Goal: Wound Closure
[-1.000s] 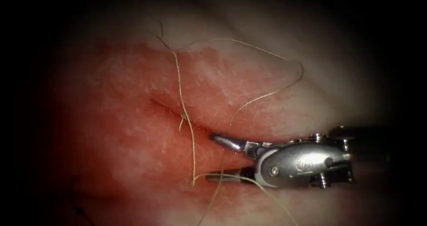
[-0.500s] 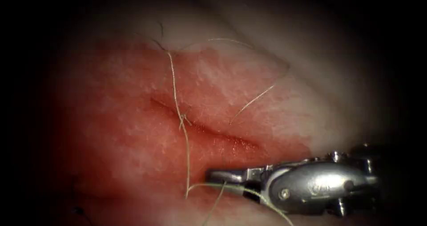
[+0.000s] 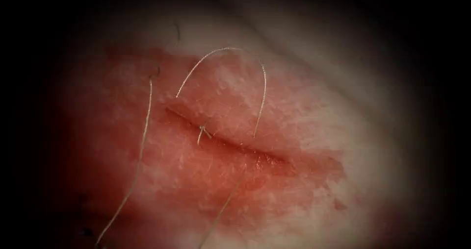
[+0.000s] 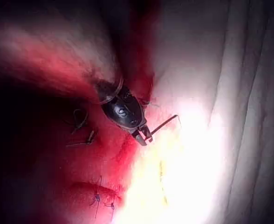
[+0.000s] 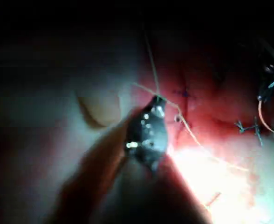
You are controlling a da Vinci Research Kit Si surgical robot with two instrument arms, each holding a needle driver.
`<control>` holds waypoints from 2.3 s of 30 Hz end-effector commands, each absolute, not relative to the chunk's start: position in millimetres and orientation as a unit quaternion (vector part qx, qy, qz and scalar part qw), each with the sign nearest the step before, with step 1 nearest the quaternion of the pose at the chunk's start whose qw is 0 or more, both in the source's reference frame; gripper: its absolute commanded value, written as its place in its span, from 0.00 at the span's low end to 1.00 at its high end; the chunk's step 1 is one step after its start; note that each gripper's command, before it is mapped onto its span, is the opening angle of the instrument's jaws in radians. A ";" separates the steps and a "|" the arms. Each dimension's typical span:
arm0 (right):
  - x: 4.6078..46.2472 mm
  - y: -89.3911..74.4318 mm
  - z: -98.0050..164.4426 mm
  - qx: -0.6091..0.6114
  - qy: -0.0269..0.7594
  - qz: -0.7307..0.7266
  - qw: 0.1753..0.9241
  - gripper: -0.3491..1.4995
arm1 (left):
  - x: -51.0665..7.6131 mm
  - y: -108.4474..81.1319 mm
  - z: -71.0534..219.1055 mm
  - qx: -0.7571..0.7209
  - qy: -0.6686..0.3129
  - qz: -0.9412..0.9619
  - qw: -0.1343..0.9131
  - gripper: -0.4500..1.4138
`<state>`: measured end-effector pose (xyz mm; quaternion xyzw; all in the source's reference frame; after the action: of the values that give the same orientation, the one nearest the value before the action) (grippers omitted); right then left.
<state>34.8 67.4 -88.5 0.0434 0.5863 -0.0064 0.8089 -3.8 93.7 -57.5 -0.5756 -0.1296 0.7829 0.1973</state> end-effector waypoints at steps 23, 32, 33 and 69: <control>21.6 75.4 -75.6 -0.049 0.539 0.091 0.836 0.94 | -4.4 93.1 -56.8 -0.576 -0.132 0.782 0.199 0.05; 26.1 74.9 -68.2 -0.056 0.552 0.087 0.828 0.93 | -4.6 93.1 -56.8 -0.576 -0.132 0.782 0.199 0.05; 27.1 74.7 -67.5 -0.051 0.554 0.087 0.827 0.93 | -4.6 93.1 -56.8 -0.575 -0.133 0.781 0.201 0.05; 32.3 68.0 -80.3 0.063 0.574 0.023 0.816 0.00 | -4.5 93.1 -56.8 -0.576 -0.134 0.781 0.201 0.05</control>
<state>31.5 68.3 -80.7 0.0632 0.5723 0.0230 0.8173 -4.0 93.5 -57.4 -0.5754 -0.1331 0.7815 0.2010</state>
